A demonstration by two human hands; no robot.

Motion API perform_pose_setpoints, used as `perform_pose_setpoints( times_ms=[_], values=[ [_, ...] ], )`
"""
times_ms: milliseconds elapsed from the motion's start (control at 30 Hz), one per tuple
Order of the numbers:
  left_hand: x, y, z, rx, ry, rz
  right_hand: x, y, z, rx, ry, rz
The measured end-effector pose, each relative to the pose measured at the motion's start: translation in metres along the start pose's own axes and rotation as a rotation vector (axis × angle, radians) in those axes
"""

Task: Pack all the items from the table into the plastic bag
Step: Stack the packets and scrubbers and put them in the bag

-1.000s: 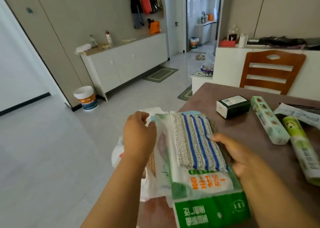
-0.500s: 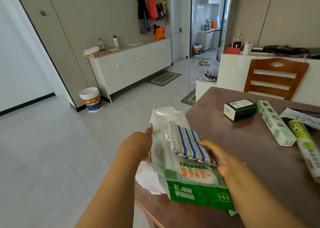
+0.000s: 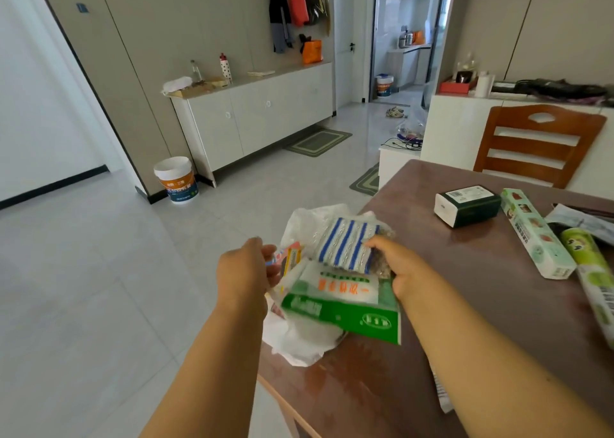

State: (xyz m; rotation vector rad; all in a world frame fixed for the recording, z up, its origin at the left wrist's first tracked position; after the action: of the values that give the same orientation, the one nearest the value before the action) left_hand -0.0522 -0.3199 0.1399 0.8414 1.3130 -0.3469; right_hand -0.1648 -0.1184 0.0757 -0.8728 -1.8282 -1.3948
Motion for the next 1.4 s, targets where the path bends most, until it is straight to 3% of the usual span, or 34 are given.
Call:
perform_pose_setpoints(
  times_ms=[67,233,333,400,500,567,667,700,767,900,1000,1067,1133,1200,1300,1400],
  values=[
    [-0.006,0.008,0.000,0.038,0.011,0.027,0.008,-0.007,0.004,-0.071,-0.019,0.010],
    [-0.016,0.033,-0.015,0.174,0.059,0.121,0.011,-0.017,-0.030,-0.031,0.040,-0.026],
    [-0.019,0.034,-0.018,0.171,0.143,0.077,0.008,-0.045,-0.037,-0.176,0.018,0.034],
    [-0.022,0.029,-0.018,0.160,0.168,0.043,-0.007,-0.074,-0.040,-0.210,0.137,0.003],
    [-0.025,0.026,-0.019,0.160,0.181,0.016,-0.014,-0.039,-0.070,-0.025,0.602,-0.031],
    [-0.028,0.024,-0.019,0.137,0.175,-0.004,-0.002,-0.029,-0.066,-0.176,0.973,0.100],
    [-0.030,0.019,-0.019,0.102,0.174,-0.009,0.046,-0.013,-0.039,-0.608,1.004,0.424],
    [-0.031,0.017,-0.020,0.098,0.177,-0.009,0.060,-0.016,-0.034,-0.681,1.045,0.530],
    [-0.032,0.013,-0.022,0.100,0.174,-0.016,0.077,-0.034,-0.036,-0.605,1.312,0.539],
    [-0.039,0.005,-0.035,0.132,0.142,-0.036,0.072,-0.072,-0.040,-0.152,1.689,0.281],
    [-0.045,-0.004,-0.054,0.167,0.094,-0.070,0.062,-0.070,-0.037,-0.052,1.878,0.312],
    [-0.046,-0.010,-0.069,0.193,0.044,-0.103,0.064,-0.068,-0.031,0.029,1.699,0.377],
    [-0.048,-0.017,-0.086,0.218,0.020,-0.117,0.079,-0.069,-0.022,0.130,1.066,0.362],
    [-0.053,-0.024,-0.105,0.242,-0.012,-0.121,0.108,-0.077,-0.005,0.107,0.482,0.391],
    [-0.072,-0.034,-0.135,0.288,-0.073,-0.199,0.153,-0.083,0.020,0.082,0.080,0.479],
    [-0.104,-0.039,-0.161,0.344,-0.081,-0.312,0.190,-0.074,0.035,0.050,-0.127,0.510]
  ],
)
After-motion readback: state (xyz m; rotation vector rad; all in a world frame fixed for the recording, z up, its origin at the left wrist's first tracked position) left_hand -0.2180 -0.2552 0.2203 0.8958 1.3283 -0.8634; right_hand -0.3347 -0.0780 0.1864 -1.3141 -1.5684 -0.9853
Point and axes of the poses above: each hand's wrist, its own y-axis away from the middle knuckle, its own z-axis out of the back of the hand, x = y × z, the point moved 5 cm from there along -y, towards the middle knuckle, and after that the axes turned 1 degree about y, right-handed, at the moved point
